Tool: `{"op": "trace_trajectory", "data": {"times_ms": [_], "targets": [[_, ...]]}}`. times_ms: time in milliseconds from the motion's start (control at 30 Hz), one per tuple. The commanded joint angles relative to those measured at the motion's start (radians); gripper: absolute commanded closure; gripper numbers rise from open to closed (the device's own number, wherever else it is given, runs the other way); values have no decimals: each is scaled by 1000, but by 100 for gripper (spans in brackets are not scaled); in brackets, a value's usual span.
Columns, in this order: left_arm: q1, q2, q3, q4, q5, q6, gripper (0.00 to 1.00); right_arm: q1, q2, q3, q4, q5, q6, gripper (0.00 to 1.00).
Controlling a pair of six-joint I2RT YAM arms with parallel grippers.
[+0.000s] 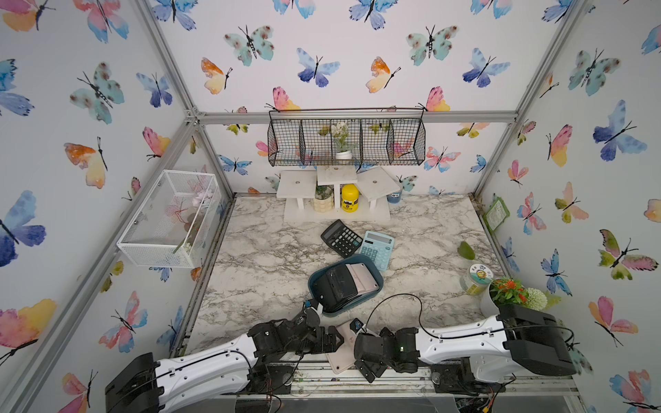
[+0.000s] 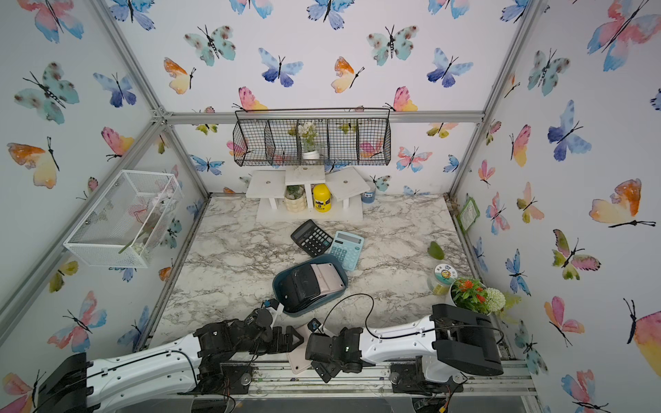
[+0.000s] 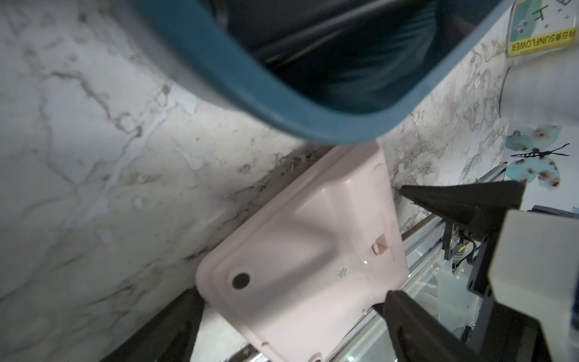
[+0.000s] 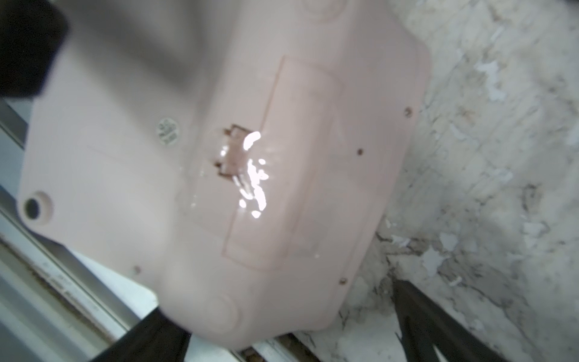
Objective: Put the calculator in the storage box
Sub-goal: Adjust the calculator at the center of the board.
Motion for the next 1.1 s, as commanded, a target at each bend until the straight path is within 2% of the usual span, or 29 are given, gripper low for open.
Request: {"op": "trace_trajectory", "data": {"times_ms": [0,233,400,533,700,800,967,1067], "targets": [[30,76,3,108,-66,25,3,-67,23,-3,32,61,40,5],[120,201,69,185,-61,136,4,-223,-82,-126,286,-106,6,19],[183,260,110,203,-33,191,4,-294,-112,-162,389,-242,-26,21],[198,276,132,188,-64,210,4,-391,-162,-233,509,-420,-13,19],[198,278,145,137,-54,217,4,-506,-218,-264,508,-509,-8,11],[193,259,122,109,-37,203,4,-561,-215,-281,542,-571,12,3],[147,211,69,79,-14,153,4,-589,-168,-266,546,-603,60,1],[86,203,48,92,-14,105,4,-589,-155,-271,570,-636,111,1]]}}
